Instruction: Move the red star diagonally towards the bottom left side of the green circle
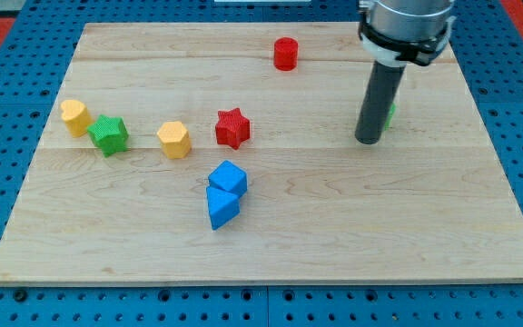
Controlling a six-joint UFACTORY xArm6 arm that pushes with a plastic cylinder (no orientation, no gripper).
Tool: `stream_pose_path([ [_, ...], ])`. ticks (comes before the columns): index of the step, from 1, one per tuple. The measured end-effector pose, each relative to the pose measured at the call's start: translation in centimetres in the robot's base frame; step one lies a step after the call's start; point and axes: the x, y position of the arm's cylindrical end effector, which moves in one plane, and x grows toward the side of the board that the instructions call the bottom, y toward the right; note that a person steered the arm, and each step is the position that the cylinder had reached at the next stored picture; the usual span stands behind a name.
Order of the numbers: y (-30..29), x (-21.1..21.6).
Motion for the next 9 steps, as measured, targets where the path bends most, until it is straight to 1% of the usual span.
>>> stream_pose_path([
  [1, 1.1, -1.3],
  [2, 6.7, -1.3],
  [3, 2.8, 2.9],
  [4, -5.4, 4.3],
  [5, -14.0, 4.3],
  [6, -21.1, 3.9],
  [7, -21.7, 3.0],
  [8, -22.1, 0.7],
  [9, -21.3, -1.5],
])
